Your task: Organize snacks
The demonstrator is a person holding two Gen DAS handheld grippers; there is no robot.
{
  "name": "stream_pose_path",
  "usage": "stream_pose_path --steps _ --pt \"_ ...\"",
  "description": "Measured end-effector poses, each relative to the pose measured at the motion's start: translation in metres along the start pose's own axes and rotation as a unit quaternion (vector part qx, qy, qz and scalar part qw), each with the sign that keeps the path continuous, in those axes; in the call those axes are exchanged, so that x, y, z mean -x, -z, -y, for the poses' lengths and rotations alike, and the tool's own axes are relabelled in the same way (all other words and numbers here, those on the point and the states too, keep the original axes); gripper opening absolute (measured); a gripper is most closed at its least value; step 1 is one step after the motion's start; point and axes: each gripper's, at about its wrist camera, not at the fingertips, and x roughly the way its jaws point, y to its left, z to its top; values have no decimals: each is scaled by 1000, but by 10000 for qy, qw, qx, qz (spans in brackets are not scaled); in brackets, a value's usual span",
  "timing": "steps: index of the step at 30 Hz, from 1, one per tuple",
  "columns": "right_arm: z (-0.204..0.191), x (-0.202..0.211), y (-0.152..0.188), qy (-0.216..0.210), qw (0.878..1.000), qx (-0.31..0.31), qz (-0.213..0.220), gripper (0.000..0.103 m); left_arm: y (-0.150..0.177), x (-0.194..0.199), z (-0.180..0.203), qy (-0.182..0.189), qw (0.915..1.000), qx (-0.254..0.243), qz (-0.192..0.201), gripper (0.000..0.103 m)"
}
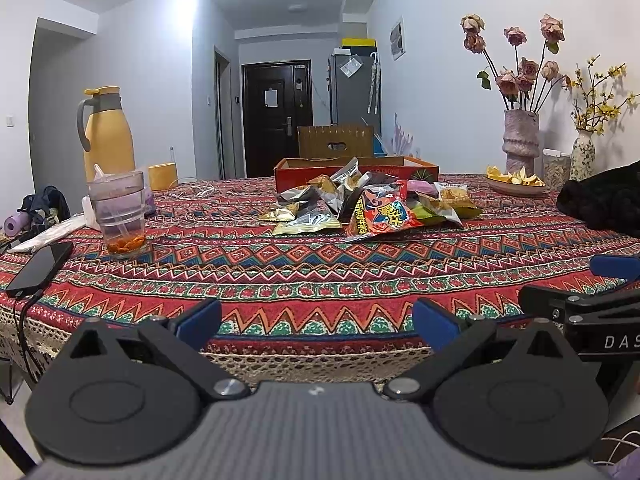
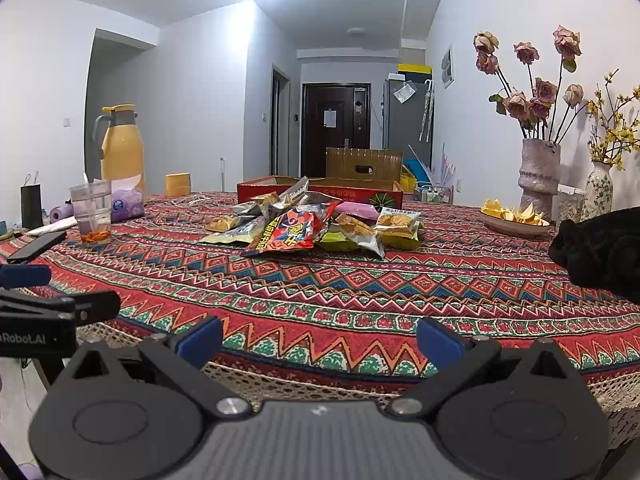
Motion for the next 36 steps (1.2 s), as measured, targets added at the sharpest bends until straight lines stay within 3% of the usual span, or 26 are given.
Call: stream_pose_path --steps 36 --pt "1 -1 0 16 10000 20 -32 103 0 -1 2 27 10000 -36 -30 103"
